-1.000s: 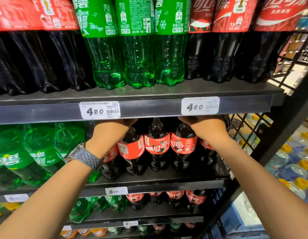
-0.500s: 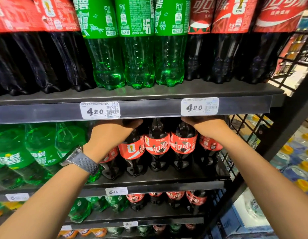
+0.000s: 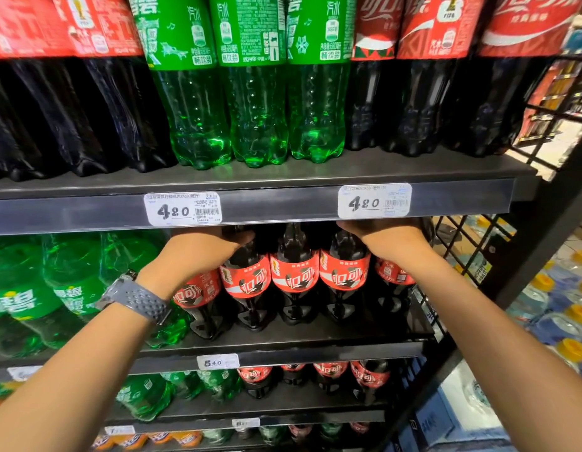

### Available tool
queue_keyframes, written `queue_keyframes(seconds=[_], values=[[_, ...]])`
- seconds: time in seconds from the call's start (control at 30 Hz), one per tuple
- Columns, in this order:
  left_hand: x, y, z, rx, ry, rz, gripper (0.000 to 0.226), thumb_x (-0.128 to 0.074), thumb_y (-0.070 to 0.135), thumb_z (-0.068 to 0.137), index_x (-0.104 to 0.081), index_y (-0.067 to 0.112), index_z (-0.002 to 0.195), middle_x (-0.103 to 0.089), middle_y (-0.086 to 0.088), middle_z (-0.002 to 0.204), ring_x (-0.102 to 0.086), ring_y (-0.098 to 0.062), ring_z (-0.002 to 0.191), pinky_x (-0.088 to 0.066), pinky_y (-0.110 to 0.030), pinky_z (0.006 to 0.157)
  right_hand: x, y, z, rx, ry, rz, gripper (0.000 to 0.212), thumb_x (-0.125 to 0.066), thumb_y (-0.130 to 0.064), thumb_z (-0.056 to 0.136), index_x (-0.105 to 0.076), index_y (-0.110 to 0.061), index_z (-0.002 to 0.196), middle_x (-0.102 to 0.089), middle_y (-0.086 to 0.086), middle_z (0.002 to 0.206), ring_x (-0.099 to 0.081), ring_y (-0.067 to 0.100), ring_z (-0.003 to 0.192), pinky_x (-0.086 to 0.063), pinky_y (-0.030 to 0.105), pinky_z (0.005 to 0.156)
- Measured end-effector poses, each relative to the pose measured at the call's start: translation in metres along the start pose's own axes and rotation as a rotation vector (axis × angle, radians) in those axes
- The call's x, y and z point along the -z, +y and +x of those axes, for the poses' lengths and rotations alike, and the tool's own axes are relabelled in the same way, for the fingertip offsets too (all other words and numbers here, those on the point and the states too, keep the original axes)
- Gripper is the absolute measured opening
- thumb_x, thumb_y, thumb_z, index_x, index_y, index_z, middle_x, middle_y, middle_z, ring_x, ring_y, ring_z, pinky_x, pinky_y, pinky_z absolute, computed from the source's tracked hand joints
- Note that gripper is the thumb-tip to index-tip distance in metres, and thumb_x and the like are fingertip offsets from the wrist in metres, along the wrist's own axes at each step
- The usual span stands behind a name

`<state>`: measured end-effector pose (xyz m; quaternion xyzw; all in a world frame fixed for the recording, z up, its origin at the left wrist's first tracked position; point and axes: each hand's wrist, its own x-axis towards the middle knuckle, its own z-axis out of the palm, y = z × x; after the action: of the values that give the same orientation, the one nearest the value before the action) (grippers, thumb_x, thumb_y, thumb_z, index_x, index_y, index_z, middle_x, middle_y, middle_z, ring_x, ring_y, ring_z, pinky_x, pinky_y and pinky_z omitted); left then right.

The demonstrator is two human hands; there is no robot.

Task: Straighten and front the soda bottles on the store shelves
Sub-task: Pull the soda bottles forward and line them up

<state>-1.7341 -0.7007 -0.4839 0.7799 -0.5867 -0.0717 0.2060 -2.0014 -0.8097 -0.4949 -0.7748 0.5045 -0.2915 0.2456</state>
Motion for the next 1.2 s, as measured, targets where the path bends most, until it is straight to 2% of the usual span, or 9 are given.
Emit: queue_keyframes(seconds=[0.27, 0.37, 0.43, 0.6, 0.83, 0.9, 1.0, 1.07, 1.2], values=[[0.003, 0.005, 0.006, 0.049, -0.066, 0.073, 0.069, -0.058, 0.059, 0.084, -0.041, 0.025, 0.143, -0.046, -0.004, 0.145, -0.045, -0.028, 0.129, -0.035, -0.042, 0.108, 0.004, 0.004, -0.016, -0.005, 0.05, 0.064, 0.06, -0.058, -0.054, 0.086, -0.043, -0.03, 0.139, -0.047, -0.006, 0.142, -0.045, 0.018, 0.122, -0.029, 0.025, 0.097], [0.01, 0.003, 0.005, 0.036, -0.126, 0.027, 0.066, -0.059, 0.057, 0.085, -0.043, 0.027, 0.141, -0.049, -0.002, 0.142, -0.047, -0.028, 0.125, -0.037, -0.041, 0.106, 0.015, 0.022, -0.025, 0.023, 0.267, 0.025, 0.026, -0.059, -0.033, 0.089, -0.068, -0.009, 0.082, -0.069, 0.003, 0.074, -0.059, 0.022, 0.068, -0.046, 0.033, 0.068], [0.01, 0.002, 0.003, 0.026, -0.142, 0.04, 0.063, -0.057, 0.056, 0.087, -0.044, 0.028, 0.141, -0.049, -0.001, 0.142, -0.048, -0.027, 0.124, -0.037, -0.038, 0.106, 0.027, 0.038, -0.03, -0.004, 0.414, -0.023, 0.046, -0.058, -0.021, 0.087, -0.042, -0.008, 0.045, -0.037, -0.002, 0.035, -0.034, 0.017, 0.037, -0.03, 0.029, 0.047], [0.002, 0.003, 0.002, 0.031, -0.038, 0.058, 0.065, -0.055, 0.057, 0.087, -0.043, 0.025, 0.142, -0.046, -0.004, 0.146, -0.045, -0.027, 0.129, -0.035, -0.037, 0.107, 0.044, 0.072, -0.037, -0.023, 0.583, -0.008, 0.027, -0.055, -0.011, 0.085, -0.048, 0.005, 0.065, -0.051, 0.023, 0.064, -0.046, 0.031, 0.058, -0.035, 0.04, 0.055], [-0.006, 0.005, -0.006, 0.113, -0.104, 0.224, 0.064, -0.041, 0.073, 0.083, -0.063, 0.024, 0.119, -0.064, -0.007, 0.124, -0.059, -0.027, 0.11, -0.043, -0.032, 0.084, 0.013, 0.109, -0.053, -0.123, 0.382, 0.232, 0.028, -0.067, -0.028, 0.083, -0.049, -0.02, 0.104, -0.059, -0.002, 0.102, -0.057, 0.013, 0.093, -0.047, 0.031, 0.079], [-0.015, 0.01, -0.014, -0.008, 0.146, 0.319, 0.059, -0.044, 0.068, 0.085, -0.064, 0.017, 0.107, -0.069, -0.015, 0.104, -0.064, -0.035, 0.092, -0.044, -0.034, 0.069, 0.001, 0.116, -0.057, -0.13, 0.32, 0.365, 0.043, -0.073, -0.031, 0.075, -0.047, -0.041, 0.109, -0.058, -0.026, 0.106, -0.056, -0.009, 0.1, -0.042, 0.011, 0.079], [-0.035, 0.038, -0.028, -0.297, 0.406, 0.381, 0.044, -0.048, 0.05, 0.091, -0.062, 0.008, 0.09, -0.066, -0.021, 0.078, -0.063, -0.041, 0.067, -0.048, -0.038, 0.054, -0.018, 0.131, -0.059, -0.17, 0.25, 0.429, 0.061, -0.078, -0.036, 0.066, -0.047, -0.04, 0.118, -0.06, -0.027, 0.108, -0.056, -0.013, 0.1, -0.044, 0.013, 0.083], [-0.046, 0.068, -0.031, -0.457, 0.437, 0.353, 0.036, -0.045, 0.046, 0.09, -0.055, 0.013, 0.079, -0.06, -0.012, 0.062, -0.06, -0.036, 0.056, -0.045, -0.034, 0.046, -0.03, 0.141, -0.06, -0.172, 0.214, 0.409, 0.063, -0.078, -0.03, 0.063, -0.045, -0.045, 0.114, -0.062, -0.02, 0.106, -0.059, -0.008, 0.098, -0.047, 0.018, 0.082], [-0.07, 0.134, -0.026, -0.645, 0.367, 0.262, 0.024, -0.057, 0.039, 0.09, -0.049, 0.019, 0.101, -0.064, -0.005, 0.076, -0.063, -0.031, 0.065, -0.044, -0.03, 0.047, -0.046, 0.149, -0.06, -0.155, 0.236, 0.372, 0.07, -0.076, -0.02, 0.06, -0.04, -0.052, 0.111, -0.057, -0.026, 0.102, -0.052, -0.018, 0.092, -0.036, -0.003, 0.073]])
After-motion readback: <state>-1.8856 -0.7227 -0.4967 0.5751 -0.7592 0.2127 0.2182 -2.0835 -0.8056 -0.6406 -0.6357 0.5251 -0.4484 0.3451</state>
